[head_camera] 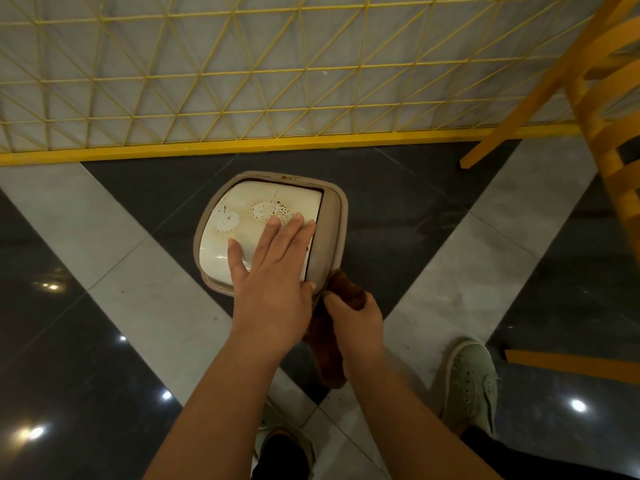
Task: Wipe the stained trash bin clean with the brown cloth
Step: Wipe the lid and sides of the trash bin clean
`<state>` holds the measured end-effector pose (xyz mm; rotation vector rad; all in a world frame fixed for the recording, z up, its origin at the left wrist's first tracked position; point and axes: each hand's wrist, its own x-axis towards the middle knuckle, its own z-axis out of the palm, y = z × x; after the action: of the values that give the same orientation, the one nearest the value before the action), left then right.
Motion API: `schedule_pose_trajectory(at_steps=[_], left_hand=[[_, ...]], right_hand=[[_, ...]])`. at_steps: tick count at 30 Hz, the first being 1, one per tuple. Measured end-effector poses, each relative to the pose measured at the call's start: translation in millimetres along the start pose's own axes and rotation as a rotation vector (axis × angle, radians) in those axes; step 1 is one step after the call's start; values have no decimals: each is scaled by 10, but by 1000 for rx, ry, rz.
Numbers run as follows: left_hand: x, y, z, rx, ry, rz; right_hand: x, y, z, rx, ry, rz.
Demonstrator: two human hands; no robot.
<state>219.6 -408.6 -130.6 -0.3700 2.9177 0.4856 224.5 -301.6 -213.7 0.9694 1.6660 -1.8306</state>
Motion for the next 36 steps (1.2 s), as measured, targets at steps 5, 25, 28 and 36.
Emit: schedule_pose_trajectory(at_steps=[5,25,28,36], left_hand=[[14,-5,6,18,-8,-4],[-49,-187,-110,36,25,113],[-98,-166,-142,88,23,118],[-137,-163,-106,103,-6,104]], right_hand=[[-63,96,74,12,-11,-1],[594,-632,98,-141,-54,-38],[342,-292,-8,-81,-8,10],[113,-144,-65,41,64,0]])
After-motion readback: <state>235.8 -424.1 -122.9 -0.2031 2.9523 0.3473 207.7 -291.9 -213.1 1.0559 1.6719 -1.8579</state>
